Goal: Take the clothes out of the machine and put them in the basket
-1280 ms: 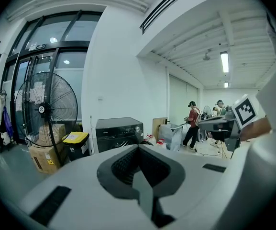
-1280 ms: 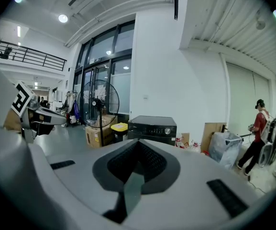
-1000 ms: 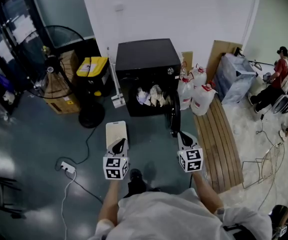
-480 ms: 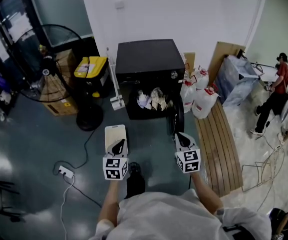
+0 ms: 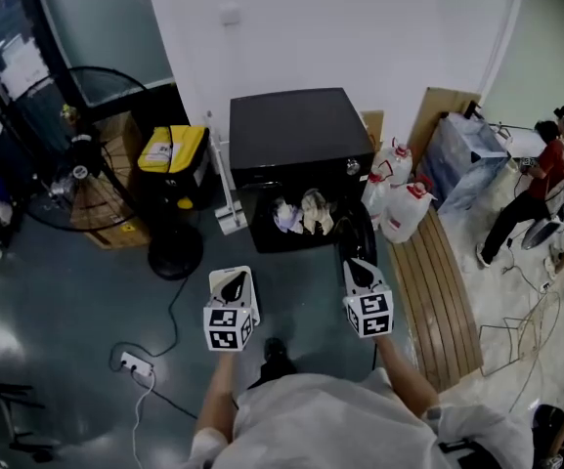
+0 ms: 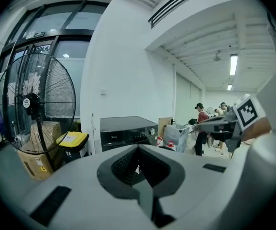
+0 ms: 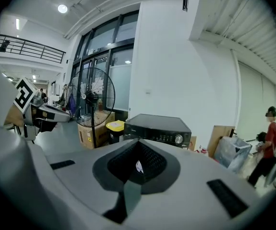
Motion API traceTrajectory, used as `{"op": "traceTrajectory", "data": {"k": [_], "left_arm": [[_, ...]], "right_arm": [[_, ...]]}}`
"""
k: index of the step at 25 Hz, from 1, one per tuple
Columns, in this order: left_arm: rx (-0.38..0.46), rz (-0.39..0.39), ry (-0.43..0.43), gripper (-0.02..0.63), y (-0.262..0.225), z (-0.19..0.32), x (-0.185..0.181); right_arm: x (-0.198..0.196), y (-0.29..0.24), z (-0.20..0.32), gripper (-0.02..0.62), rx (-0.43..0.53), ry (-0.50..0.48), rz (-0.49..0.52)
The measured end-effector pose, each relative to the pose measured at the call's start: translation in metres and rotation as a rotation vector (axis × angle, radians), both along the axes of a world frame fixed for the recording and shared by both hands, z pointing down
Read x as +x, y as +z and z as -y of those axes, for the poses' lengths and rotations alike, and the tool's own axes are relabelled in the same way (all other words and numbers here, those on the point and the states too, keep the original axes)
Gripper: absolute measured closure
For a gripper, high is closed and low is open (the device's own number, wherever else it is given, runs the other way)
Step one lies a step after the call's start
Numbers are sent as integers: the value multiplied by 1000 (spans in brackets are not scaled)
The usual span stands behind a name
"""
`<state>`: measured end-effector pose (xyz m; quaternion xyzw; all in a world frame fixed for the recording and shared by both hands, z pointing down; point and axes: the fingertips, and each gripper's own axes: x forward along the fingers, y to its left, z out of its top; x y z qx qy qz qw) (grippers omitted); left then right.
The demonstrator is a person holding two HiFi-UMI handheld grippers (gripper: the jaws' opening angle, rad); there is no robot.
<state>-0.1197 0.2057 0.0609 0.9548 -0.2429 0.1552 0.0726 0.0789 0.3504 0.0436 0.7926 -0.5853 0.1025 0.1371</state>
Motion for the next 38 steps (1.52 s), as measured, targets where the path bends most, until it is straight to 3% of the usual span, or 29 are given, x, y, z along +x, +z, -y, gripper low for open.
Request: {"op": "traceTrajectory", "data": {"k": [11, 20, 31, 38], "left_arm": [[7, -20, 51, 588, -14, 126, 36], [6, -9, 98, 588, -7, 189, 51], [-32, 24, 102, 588, 14, 206, 54], [-48, 40, 59, 588, 25, 207, 53]], "right_arm": [[31, -17, 116, 571, 3, 55, -26], [37, -12, 173, 571, -4, 82, -41], [35, 12, 191, 571, -72, 57, -21], [49, 26, 205, 571, -73, 19, 10]]}}
